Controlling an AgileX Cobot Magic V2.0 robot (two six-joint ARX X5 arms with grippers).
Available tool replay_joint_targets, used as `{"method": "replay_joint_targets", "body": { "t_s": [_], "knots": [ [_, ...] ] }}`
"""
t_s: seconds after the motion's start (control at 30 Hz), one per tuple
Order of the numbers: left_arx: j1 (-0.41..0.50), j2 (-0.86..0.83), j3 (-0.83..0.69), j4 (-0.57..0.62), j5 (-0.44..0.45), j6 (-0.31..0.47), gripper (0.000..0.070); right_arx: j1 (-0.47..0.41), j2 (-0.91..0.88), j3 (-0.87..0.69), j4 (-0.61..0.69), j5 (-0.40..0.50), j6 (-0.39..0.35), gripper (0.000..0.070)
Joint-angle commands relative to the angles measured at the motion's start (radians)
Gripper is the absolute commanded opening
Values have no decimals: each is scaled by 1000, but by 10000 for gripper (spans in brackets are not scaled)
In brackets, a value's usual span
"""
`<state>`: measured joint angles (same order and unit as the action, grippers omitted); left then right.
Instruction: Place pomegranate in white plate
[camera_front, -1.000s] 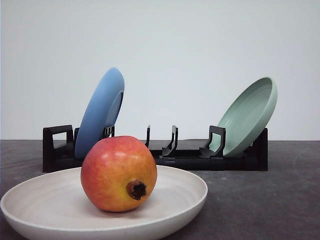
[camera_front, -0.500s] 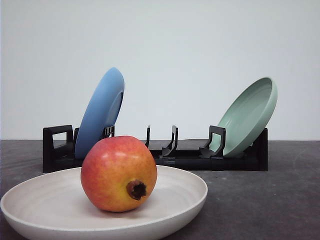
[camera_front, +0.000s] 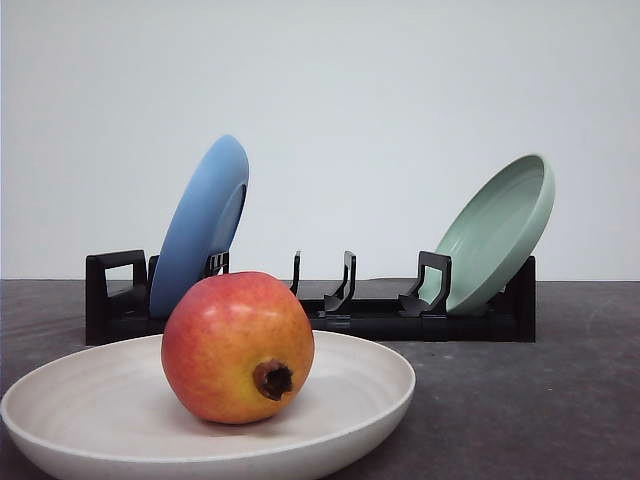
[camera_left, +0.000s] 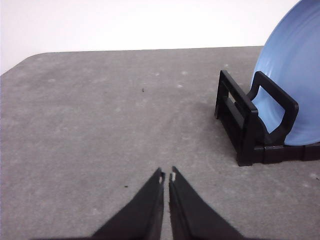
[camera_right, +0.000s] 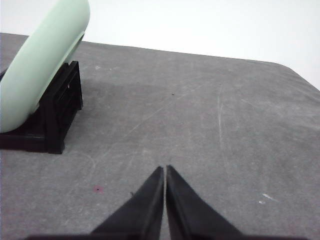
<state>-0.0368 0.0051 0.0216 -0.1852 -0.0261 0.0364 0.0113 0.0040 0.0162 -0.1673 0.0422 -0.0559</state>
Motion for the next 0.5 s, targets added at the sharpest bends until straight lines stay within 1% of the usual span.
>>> {"method": "replay_joint_targets", "body": {
  "t_s": [0.0,0.47],
  "knots": [
    [0,-2,-10,-2,0,-3,0,-1,0,-5,10,4,-8,0],
    [0,-2,-10,-2,0,-3,0,-1,0,-5,10,3,-8,1]
  ]
}}
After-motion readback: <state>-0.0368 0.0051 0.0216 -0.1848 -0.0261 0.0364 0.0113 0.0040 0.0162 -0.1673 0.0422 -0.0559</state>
